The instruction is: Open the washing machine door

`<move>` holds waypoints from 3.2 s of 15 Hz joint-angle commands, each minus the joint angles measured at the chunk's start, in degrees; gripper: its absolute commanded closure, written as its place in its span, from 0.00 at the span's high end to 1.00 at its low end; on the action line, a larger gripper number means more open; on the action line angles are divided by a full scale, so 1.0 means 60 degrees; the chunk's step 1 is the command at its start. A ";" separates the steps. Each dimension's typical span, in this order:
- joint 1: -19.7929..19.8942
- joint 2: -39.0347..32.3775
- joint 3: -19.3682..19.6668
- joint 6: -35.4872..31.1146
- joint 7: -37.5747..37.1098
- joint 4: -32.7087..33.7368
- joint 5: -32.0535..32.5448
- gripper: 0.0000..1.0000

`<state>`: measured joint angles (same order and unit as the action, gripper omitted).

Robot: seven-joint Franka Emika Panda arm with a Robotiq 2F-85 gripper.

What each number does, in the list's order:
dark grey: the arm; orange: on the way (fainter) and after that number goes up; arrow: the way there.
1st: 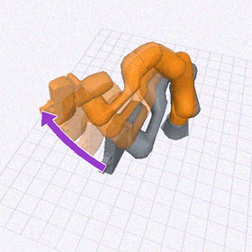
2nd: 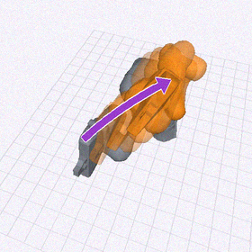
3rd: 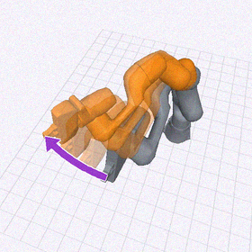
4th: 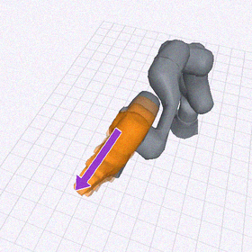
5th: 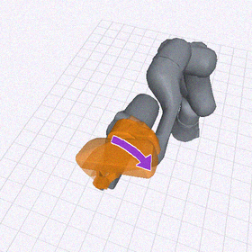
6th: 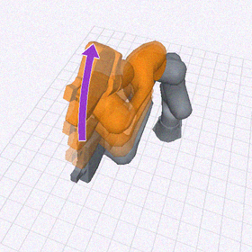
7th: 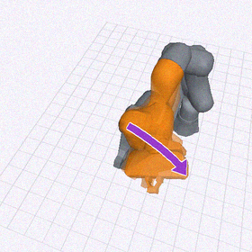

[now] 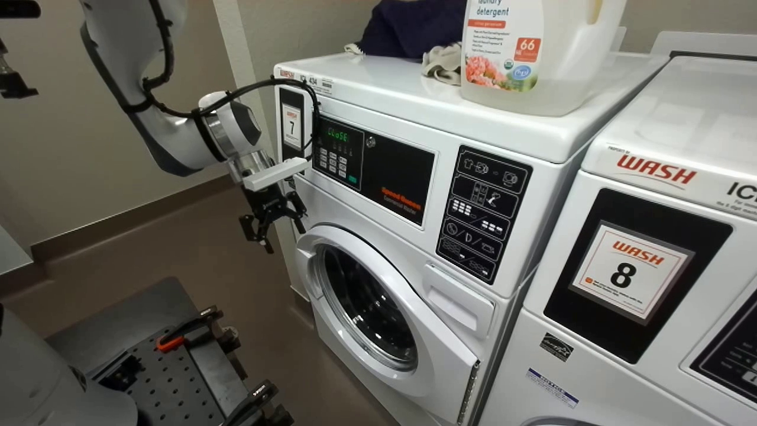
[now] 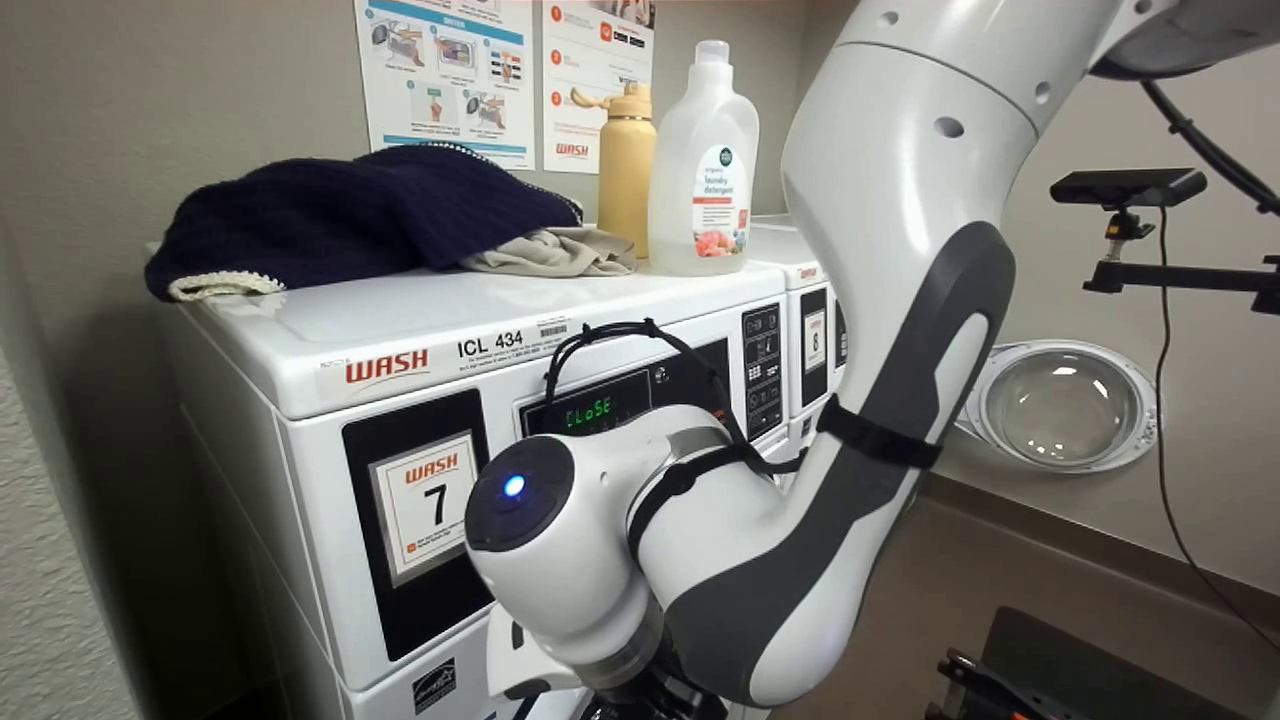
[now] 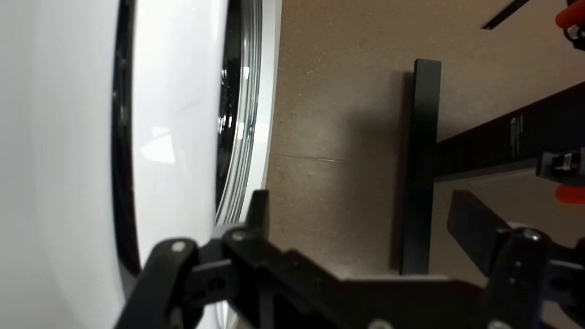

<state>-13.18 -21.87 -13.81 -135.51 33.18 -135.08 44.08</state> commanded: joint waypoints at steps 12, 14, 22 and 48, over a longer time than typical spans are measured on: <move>-0.0793 -0.0935 -0.0096 0.0964 -0.0263 0.0775 0.3125 1.00; -0.0898 -0.0926 -0.0180 0.1223 -0.0448 0.0825 0.3461 1.00; -0.1039 -0.1288 -0.0138 0.2110 -0.1069 0.0951 0.4751 1.00; -0.0599 -0.2082 0.0011 0.2289 -0.2626 0.1343 0.6350 1.00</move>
<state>-18.36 -33.07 -13.83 -121.45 19.51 -128.73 80.84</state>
